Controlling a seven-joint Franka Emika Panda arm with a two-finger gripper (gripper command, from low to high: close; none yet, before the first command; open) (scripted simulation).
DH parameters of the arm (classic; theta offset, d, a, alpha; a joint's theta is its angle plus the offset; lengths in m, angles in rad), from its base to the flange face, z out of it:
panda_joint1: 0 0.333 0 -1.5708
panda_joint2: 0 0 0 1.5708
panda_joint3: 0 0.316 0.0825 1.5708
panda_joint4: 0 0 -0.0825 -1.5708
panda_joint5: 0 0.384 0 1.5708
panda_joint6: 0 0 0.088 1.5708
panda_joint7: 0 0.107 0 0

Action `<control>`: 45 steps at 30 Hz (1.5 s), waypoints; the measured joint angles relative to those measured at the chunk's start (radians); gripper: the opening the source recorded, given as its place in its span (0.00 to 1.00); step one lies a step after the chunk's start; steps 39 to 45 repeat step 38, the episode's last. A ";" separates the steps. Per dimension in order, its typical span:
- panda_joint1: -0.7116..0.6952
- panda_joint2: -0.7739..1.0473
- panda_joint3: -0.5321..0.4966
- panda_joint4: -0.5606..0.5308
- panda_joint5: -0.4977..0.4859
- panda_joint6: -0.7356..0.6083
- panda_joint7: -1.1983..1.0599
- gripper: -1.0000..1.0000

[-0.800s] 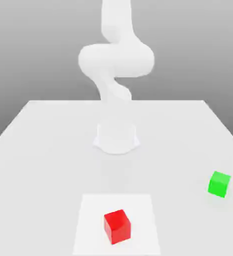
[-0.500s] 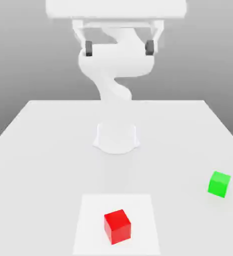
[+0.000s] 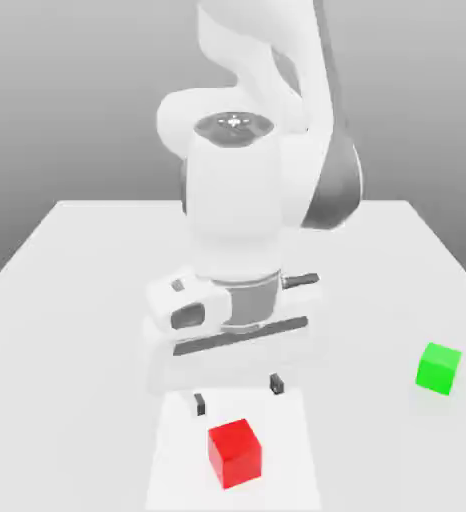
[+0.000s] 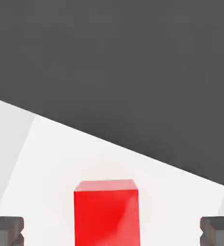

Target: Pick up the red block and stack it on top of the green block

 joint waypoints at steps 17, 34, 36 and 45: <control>-0.016 0.003 0.015 -0.005 -0.011 -0.001 0.003 0.00; 0.584 -0.056 0.262 -0.098 -0.101 0.032 -0.220 0.00; 0.588 -0.020 0.252 -0.097 -0.118 0.065 -0.208 1.00; 0.588 -0.020 0.252 -0.097 -0.118 0.065 -0.208 1.00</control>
